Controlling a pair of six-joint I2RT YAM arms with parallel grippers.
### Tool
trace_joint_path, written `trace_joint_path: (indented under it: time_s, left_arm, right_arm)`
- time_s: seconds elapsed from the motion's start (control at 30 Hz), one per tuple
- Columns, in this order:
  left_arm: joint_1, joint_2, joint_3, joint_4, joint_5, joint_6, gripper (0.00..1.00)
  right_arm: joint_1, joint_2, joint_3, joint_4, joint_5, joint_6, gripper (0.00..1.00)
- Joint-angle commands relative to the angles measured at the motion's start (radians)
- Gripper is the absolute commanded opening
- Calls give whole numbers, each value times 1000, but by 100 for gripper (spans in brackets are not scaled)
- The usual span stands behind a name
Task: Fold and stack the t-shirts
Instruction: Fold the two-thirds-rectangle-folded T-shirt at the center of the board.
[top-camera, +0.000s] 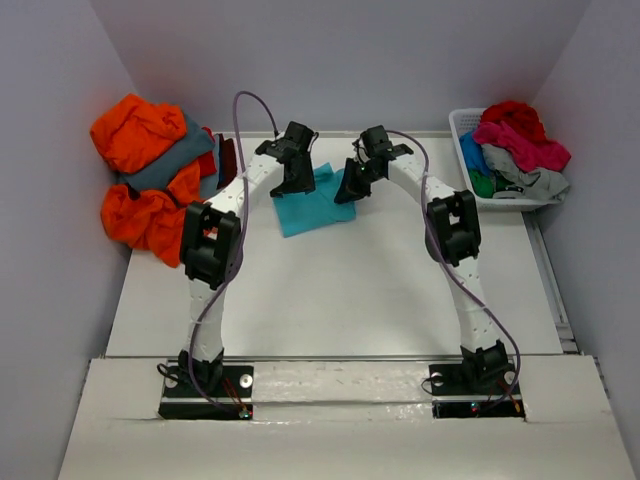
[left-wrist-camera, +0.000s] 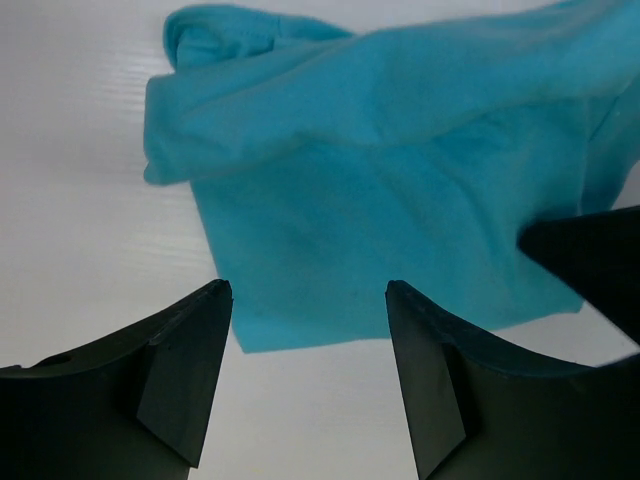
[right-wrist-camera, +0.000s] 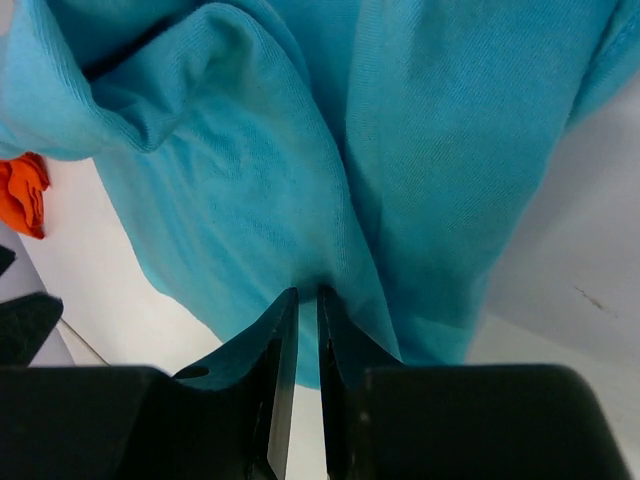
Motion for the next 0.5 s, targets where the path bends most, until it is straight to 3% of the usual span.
trace_joint_path:
  time_s: [0.0,0.2,0.47]
  left_arm:
    - [-5,111,146,-17,-12,5,75]
    - [6,293,378,-92,1,14,75]
    - [59,330,369,-16,29,8,75]
  right_arm:
    - [10,-5,43,17,-43,11,20]
    - [10,-51,-57,25,-37,-20,20]
    - [10,-94,-177,53,-51,-19,20]
